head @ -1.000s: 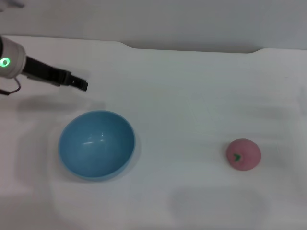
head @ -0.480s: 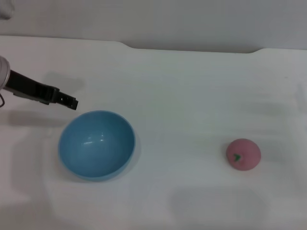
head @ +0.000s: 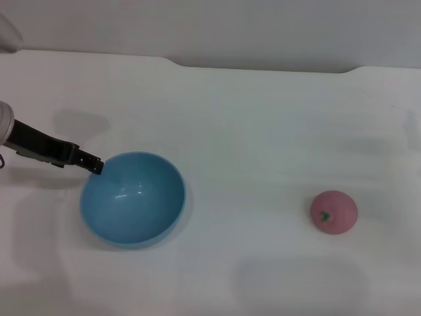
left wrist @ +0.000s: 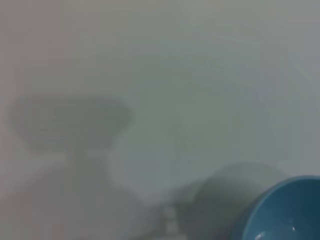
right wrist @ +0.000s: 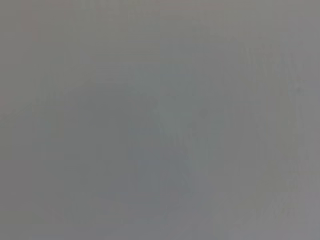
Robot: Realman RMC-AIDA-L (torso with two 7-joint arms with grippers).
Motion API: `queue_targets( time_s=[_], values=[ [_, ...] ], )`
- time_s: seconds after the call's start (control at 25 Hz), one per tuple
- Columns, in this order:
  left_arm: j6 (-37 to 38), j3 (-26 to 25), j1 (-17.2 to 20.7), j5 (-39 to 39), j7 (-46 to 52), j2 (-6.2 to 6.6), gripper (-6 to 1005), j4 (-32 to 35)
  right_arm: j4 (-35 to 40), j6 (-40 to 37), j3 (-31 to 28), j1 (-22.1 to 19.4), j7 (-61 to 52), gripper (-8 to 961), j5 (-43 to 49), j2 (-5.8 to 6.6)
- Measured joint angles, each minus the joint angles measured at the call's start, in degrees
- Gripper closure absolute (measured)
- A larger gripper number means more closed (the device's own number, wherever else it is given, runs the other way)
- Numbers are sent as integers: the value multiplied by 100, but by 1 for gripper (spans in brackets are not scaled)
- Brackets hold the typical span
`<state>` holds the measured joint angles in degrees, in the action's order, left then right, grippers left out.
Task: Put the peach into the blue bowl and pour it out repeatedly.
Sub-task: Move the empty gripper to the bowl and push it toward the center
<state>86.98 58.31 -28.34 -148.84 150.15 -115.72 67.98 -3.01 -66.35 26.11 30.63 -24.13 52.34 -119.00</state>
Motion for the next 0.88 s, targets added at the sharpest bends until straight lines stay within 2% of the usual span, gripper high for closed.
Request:
queue_targets(
  time_s=[0.28, 0.88],
  values=[
    [6, 42, -34, -154, -159, -90, 175, -128, 11, 0, 0, -1, -15, 344, -7, 0],
    [-351, 281, -479, -491, -315, -183, 192, -1200, -24, -1, -1, -24, -41, 345, -11, -3]
  ],
)
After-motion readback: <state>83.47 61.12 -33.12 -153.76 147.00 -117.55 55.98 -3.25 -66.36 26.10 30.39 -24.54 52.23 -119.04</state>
